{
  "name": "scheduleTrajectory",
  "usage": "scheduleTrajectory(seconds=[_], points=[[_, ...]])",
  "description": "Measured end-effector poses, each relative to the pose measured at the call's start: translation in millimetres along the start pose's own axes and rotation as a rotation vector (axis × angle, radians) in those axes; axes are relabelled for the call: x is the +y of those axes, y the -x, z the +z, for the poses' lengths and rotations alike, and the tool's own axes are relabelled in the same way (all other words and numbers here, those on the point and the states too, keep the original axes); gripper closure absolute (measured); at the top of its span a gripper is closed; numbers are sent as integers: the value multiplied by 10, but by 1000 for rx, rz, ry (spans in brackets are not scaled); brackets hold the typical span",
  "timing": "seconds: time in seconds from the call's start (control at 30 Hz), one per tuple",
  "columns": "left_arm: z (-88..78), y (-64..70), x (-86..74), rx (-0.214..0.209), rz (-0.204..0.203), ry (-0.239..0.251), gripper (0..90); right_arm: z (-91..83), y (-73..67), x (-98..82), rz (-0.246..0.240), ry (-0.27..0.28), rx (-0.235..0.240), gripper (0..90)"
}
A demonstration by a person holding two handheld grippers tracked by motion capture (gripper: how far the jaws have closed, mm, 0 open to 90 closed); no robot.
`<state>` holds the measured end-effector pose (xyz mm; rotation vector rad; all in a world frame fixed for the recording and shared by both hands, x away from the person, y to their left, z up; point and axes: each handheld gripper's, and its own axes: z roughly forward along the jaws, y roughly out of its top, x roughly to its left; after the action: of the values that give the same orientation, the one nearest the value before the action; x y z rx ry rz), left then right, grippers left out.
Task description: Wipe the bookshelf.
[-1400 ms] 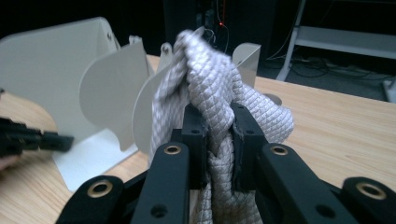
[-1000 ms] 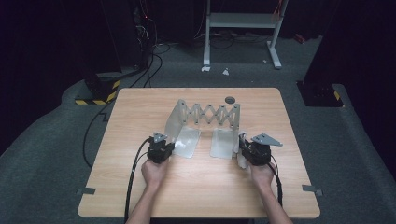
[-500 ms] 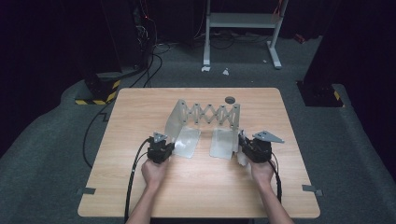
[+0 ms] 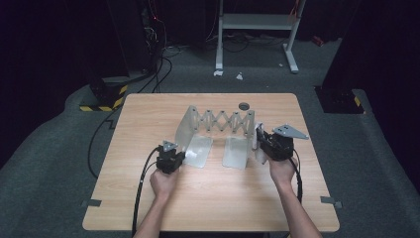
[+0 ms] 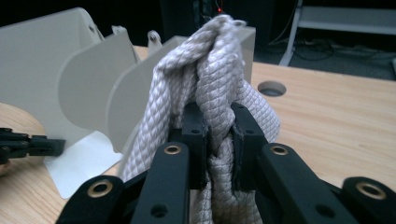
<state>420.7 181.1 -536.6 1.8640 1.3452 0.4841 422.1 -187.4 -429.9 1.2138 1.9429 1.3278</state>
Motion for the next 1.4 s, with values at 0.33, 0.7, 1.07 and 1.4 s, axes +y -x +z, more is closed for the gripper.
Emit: scheduleTrajectory(seconds=[0.33, 0.7, 1.07, 1.4], points=[[1, -2, 0, -3, -3, 0, 872, 332, 123, -333, 68, -110, -10, 790], [2, -9, 1, -11, -5, -1, 870, 683, 248, -648, 127, -238, -27, 787], [4, -3, 1, -10, -6, -1, 869, 363, 187, -245, 99, -97, 1, 788], [4, -3, 2, -9, -5, -1, 869, 124, 117, 292, -2, 3, -25, 788]])
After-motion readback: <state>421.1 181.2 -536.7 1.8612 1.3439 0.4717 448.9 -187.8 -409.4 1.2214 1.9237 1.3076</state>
